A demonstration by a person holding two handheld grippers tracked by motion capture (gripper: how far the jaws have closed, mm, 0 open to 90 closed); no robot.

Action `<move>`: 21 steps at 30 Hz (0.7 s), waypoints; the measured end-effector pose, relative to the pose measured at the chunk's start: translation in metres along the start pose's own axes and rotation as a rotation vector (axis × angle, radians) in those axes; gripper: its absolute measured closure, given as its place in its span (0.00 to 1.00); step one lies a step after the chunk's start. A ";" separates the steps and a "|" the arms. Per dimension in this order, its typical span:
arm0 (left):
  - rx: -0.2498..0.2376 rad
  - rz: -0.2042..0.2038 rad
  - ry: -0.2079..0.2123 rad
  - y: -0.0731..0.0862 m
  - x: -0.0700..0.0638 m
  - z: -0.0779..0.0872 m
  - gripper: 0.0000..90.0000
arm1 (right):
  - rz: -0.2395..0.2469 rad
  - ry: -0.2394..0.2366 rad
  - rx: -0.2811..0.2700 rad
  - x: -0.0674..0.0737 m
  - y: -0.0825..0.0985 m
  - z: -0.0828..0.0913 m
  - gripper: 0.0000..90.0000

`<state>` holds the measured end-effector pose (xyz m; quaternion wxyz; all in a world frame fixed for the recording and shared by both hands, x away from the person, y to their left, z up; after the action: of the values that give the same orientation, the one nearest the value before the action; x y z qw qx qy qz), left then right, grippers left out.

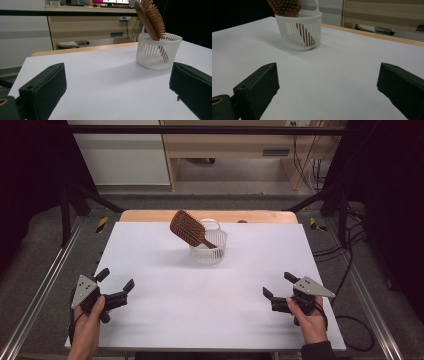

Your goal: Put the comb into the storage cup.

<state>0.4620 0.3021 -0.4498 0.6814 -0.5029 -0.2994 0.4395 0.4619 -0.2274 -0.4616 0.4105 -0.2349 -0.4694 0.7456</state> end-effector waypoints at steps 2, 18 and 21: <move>-0.001 0.002 0.006 0.001 -0.002 0.000 0.01 | 0.003 0.000 0.001 0.000 0.000 0.000 0.05; 0.006 -0.013 0.051 0.006 -0.018 0.000 0.01 | 0.003 -0.008 0.001 0.001 0.000 -0.001 0.05; 0.000 -0.010 0.061 0.006 -0.021 0.000 0.01 | 0.003 -0.008 0.000 0.001 0.000 -0.001 0.05</move>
<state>0.4512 0.2838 -0.4552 0.6924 -0.5146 -0.2808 0.4207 0.4617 -0.2259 -0.4624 0.4076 -0.2326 -0.4706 0.7472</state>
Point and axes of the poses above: each handheld gripper's, and its own axes: z roughly backward along the jaws, y roughly out of its underside, x roughly to its left, the point moved 4 cm from there along -z, roughly forward along the jaws, and after that the axes turned 10 degrees about x, right-handed, at the moved point
